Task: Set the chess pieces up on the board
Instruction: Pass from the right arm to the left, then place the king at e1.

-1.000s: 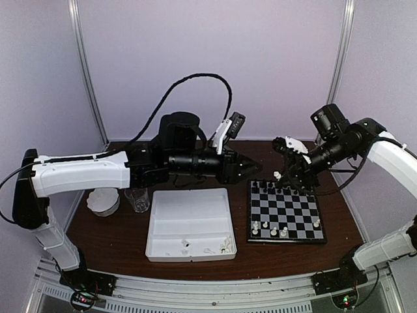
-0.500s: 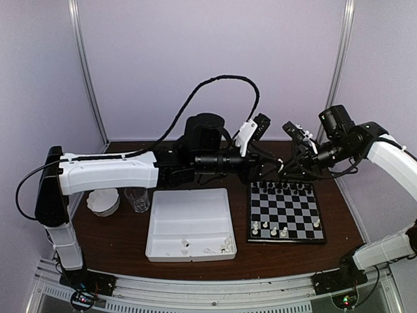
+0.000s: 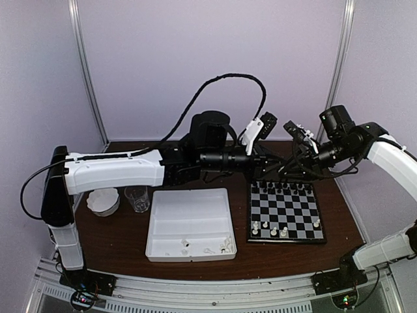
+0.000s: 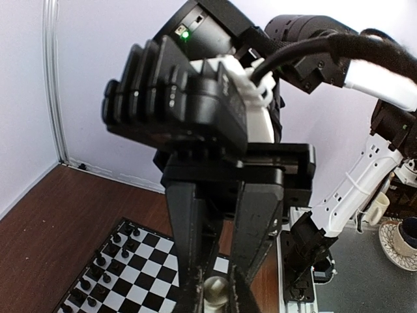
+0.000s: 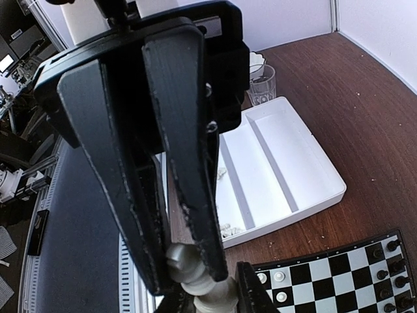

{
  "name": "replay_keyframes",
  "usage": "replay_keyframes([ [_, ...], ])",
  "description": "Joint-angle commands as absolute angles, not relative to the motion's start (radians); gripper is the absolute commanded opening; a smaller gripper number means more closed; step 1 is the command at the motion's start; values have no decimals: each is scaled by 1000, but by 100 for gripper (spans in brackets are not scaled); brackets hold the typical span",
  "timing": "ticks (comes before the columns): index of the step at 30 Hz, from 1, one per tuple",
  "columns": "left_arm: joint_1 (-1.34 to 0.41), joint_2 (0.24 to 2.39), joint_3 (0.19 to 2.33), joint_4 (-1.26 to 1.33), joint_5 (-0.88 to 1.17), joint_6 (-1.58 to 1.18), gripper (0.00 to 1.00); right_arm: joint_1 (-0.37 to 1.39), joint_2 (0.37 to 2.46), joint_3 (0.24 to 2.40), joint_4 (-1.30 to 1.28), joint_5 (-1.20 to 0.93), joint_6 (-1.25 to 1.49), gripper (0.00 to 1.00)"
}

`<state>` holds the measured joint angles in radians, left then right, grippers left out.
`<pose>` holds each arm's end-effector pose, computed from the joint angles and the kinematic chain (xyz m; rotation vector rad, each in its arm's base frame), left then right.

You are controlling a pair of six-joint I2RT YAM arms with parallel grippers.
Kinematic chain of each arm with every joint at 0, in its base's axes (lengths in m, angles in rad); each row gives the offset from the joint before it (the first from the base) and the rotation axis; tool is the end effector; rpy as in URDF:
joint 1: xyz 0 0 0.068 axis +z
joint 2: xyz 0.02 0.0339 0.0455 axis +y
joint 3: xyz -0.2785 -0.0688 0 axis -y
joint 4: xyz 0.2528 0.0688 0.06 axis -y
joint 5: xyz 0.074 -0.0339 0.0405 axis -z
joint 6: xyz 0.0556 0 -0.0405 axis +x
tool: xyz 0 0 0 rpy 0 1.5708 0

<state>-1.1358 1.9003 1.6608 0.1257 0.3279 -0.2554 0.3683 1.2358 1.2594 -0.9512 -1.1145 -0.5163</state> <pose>0.1927 -0.4571 0.3610 1.0298 1.5489 -1.2857 0.2048 0.1325 0.3637 -1.3128 1.7378 1.2726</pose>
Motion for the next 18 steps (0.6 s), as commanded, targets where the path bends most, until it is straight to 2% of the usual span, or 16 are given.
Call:
replay_keyframes([
  [1,-1133,1929,1693,169,337,-258,2,344,1214,1258,-972,-1138,-524,19],
  [4,-1132,1945,1705,169,314,-247,1,232,1205,1275,-1091,-1177,-621,33],
  [7,-1132,1982,1723,177,295,-240,0,31,1210,1317,-1299,-1203,-829,49],
  [10,-1135,2053,1771,174,302,-236,0,-161,1236,1336,-1509,-1205,-1059,53],
  [14,-1158,2163,1867,138,306,-206,0,-409,1310,1314,-1675,-1262,-1234,55],
  [16,-1173,2217,1910,118,309,-182,0,-493,1357,1304,-1700,-1282,-1224,71],
  [17,-1183,2246,1931,109,309,-172,0,-524,1378,1295,-1725,-1303,-1240,90],
  [18,-1191,2270,1953,101,311,-164,0,-550,1393,1286,-1763,-1330,-1278,98],
])
